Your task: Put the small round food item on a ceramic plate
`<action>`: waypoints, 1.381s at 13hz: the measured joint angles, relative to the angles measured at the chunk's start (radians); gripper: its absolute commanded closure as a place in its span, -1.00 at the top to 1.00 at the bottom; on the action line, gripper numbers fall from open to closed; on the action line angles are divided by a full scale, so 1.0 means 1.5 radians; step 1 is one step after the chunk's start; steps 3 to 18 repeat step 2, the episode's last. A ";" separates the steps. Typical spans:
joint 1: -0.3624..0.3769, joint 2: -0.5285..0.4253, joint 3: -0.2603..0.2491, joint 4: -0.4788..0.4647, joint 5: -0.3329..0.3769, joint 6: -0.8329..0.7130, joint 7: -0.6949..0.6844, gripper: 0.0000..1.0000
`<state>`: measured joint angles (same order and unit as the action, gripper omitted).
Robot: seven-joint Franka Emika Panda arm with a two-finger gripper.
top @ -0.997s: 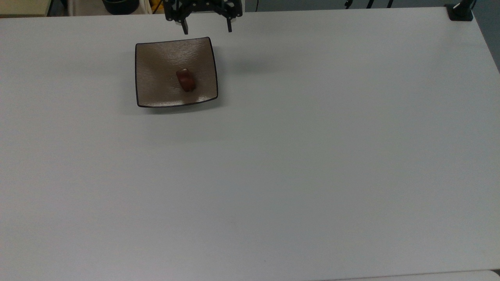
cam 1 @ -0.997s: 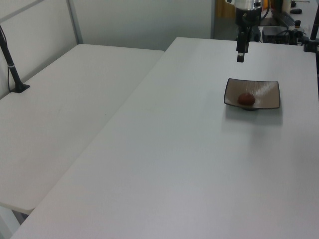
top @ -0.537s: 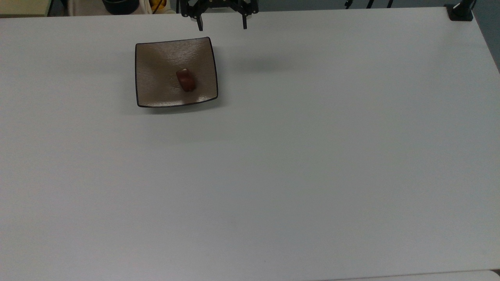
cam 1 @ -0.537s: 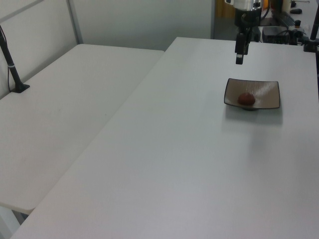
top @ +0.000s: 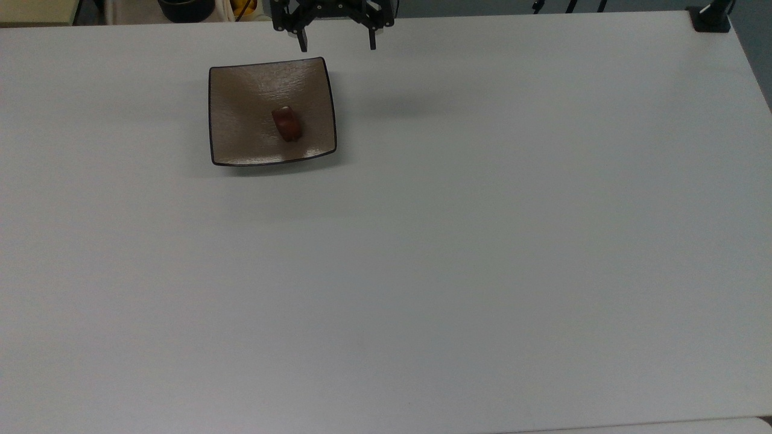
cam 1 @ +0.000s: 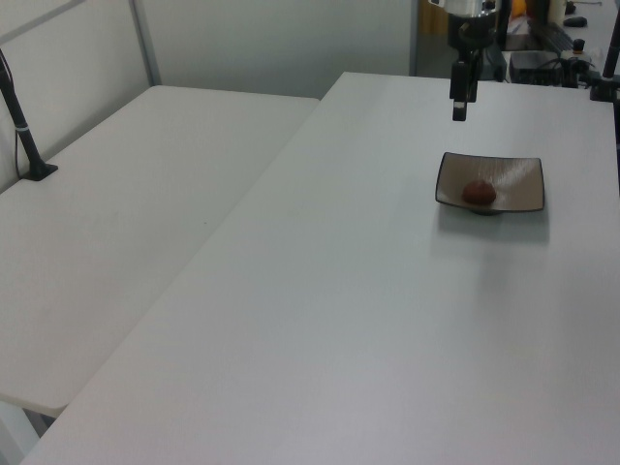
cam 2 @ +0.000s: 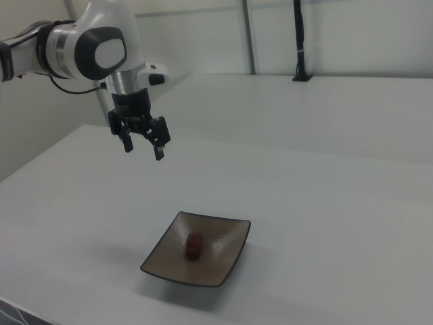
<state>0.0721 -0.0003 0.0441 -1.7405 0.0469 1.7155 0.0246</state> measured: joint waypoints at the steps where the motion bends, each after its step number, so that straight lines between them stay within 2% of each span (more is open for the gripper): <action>1: 0.001 0.000 0.000 0.001 -0.003 -0.004 0.000 1.00; 18: 0.001 0.000 0.000 0.002 -0.012 -0.005 0.000 1.00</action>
